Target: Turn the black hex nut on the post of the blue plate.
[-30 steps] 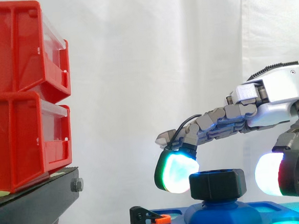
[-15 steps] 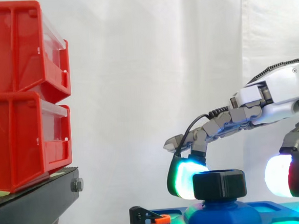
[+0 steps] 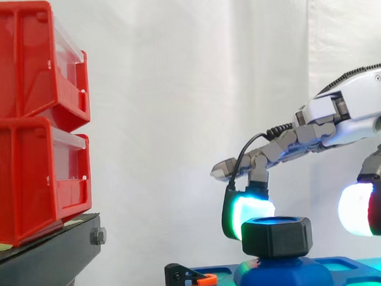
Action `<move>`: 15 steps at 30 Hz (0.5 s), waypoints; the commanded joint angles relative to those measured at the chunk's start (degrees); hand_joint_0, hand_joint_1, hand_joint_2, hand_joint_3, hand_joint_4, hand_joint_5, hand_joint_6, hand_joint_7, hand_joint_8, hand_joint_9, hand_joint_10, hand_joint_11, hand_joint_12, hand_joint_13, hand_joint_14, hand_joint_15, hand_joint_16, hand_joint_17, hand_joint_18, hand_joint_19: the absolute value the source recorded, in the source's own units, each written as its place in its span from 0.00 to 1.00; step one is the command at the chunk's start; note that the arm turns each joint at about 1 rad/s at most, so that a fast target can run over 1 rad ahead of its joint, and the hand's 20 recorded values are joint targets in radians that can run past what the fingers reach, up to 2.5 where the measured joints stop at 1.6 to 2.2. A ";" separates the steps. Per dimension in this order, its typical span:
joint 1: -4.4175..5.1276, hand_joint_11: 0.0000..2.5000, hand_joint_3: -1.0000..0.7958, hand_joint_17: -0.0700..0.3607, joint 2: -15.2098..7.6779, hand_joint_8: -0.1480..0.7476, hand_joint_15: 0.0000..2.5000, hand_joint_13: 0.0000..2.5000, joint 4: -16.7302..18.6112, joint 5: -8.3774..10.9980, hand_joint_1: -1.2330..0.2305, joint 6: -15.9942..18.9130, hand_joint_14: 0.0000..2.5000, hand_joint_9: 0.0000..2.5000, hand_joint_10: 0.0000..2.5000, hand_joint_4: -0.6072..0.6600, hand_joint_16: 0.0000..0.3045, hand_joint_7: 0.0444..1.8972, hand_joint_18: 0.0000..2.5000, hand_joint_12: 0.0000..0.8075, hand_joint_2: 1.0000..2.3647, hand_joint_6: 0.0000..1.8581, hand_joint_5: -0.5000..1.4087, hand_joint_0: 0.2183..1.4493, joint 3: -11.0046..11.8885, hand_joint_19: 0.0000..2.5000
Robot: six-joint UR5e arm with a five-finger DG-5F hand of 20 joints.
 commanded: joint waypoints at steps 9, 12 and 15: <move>0.05 0.00 0.28 0.45 0.81 0.37 0.00 0.00 -2.15 0.09 0.46 -2.38 0.00 0.00 0.00 0.62 0.18 0.41 0.00 0.44 0.00 0.27 0.12 0.15 -0.03 0.01; 0.05 0.00 0.28 0.45 0.81 0.37 0.00 0.00 -2.15 0.09 0.46 -2.38 0.00 0.00 0.00 0.62 0.18 0.41 0.00 0.44 0.00 0.27 0.12 0.15 -0.03 0.01; 0.05 0.00 0.28 0.45 0.90 0.37 0.00 0.00 -2.94 0.00 0.46 -2.38 0.00 0.00 0.00 0.62 0.18 0.41 0.00 0.44 0.00 0.27 0.12 0.15 0.06 0.01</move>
